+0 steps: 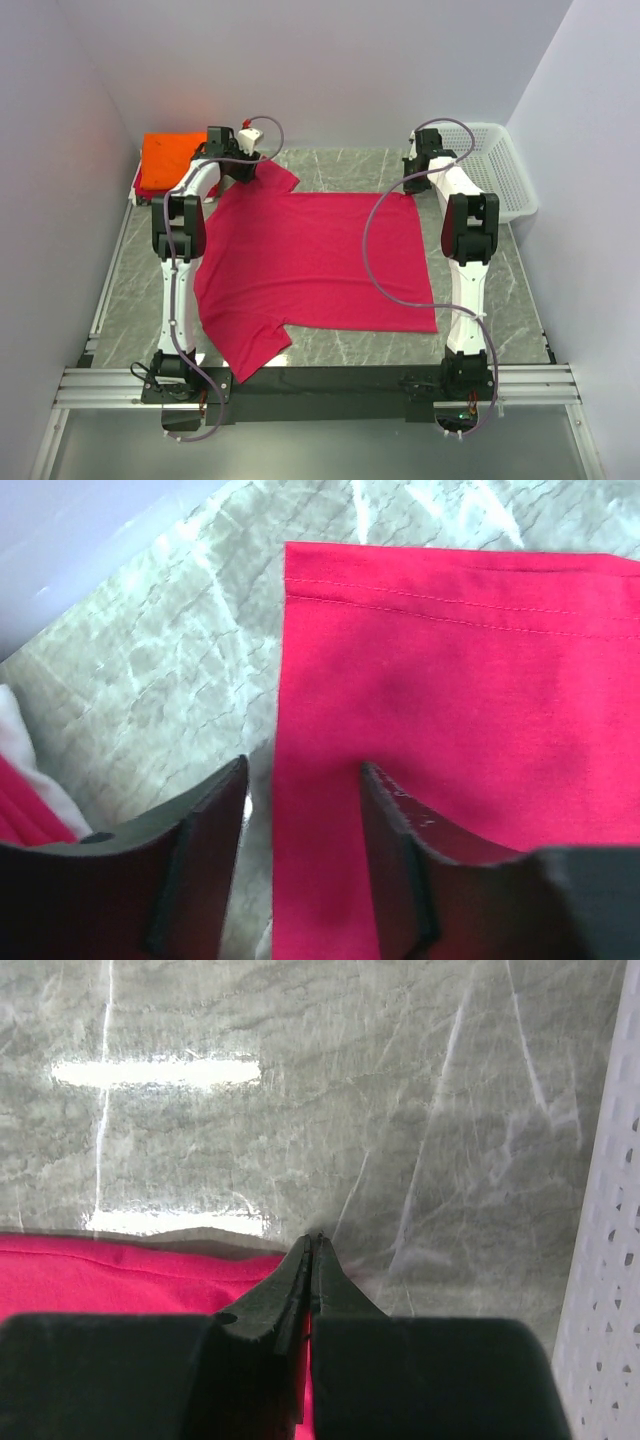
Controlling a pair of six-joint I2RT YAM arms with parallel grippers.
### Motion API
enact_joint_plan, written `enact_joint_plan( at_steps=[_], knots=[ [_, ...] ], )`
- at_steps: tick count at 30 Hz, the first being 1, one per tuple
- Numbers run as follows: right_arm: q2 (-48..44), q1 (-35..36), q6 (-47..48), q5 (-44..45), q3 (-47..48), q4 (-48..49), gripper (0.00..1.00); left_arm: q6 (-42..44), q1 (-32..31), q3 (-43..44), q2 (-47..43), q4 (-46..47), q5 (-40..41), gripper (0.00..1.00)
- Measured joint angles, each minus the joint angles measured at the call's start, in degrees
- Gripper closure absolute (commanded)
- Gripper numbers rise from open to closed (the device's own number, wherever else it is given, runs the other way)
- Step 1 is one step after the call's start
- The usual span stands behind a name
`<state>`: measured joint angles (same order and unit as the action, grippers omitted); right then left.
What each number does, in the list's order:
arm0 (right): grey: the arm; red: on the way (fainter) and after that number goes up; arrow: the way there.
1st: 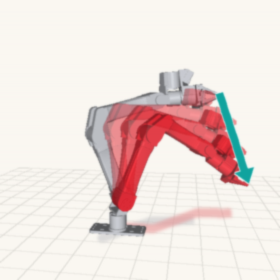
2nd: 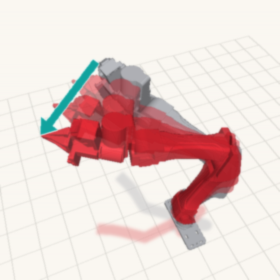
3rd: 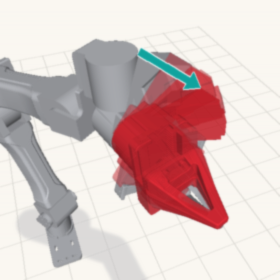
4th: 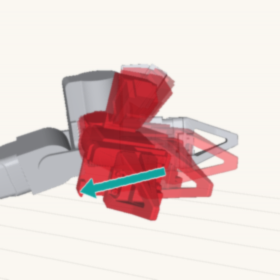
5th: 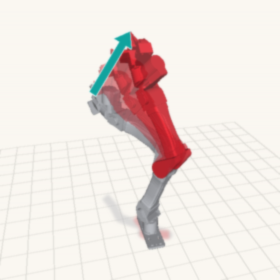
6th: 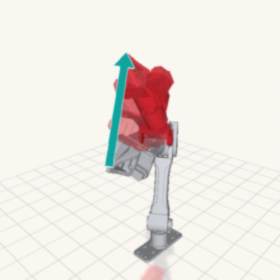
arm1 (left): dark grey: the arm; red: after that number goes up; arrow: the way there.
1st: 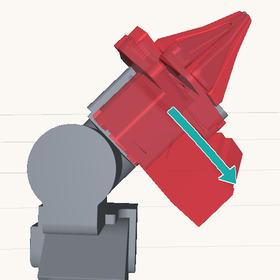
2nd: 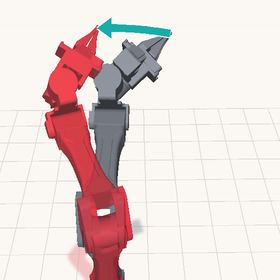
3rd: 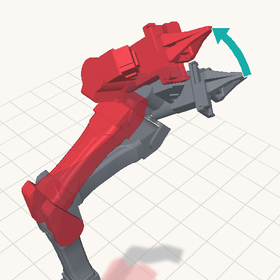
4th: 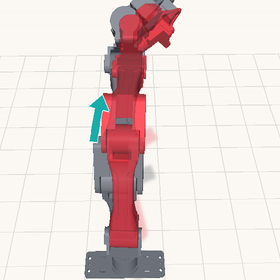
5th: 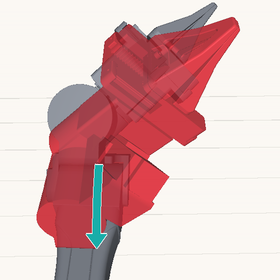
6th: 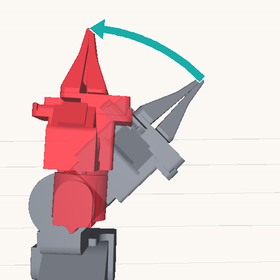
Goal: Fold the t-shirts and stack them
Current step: Flatten the tshirt out, then fold the tshirt
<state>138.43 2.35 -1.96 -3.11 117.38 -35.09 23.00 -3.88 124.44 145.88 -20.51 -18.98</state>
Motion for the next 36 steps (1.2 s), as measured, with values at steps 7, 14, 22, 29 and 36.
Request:
enact_joint_plan(
  at_steps=[7,14,22,29,36],
  knots=[
    [0.00,0.00,-0.11,-0.63,0.00,-0.04,1.00,0.94,-0.92,1.09,0.55,-1.29,-0.13,0.79],
    [-0.37,0.00,0.46,-1.49,0.00,-0.17,1.00,1.77,-1.46,1.31,0.72,-1.31,-0.15,1.00],
    [-6.47,-0.11,2.51,-1.90,-0.76,-0.13,1.00,1.77,-0.17,-4.70,-4.92,-0.35,-2.12,1.00],
    [-10.08,-0.68,3.45,-3.48,-0.76,0.79,1.00,2.69,1.73,-8.09,-13.99,1.01,-5.35,1.00],
    [-10.16,-1.03,4.61,-5.27,-2.19,0.87,1.00,3.87,2.80,-13.05,-19.10,2.16,-8.87,1.00]
  ],
)
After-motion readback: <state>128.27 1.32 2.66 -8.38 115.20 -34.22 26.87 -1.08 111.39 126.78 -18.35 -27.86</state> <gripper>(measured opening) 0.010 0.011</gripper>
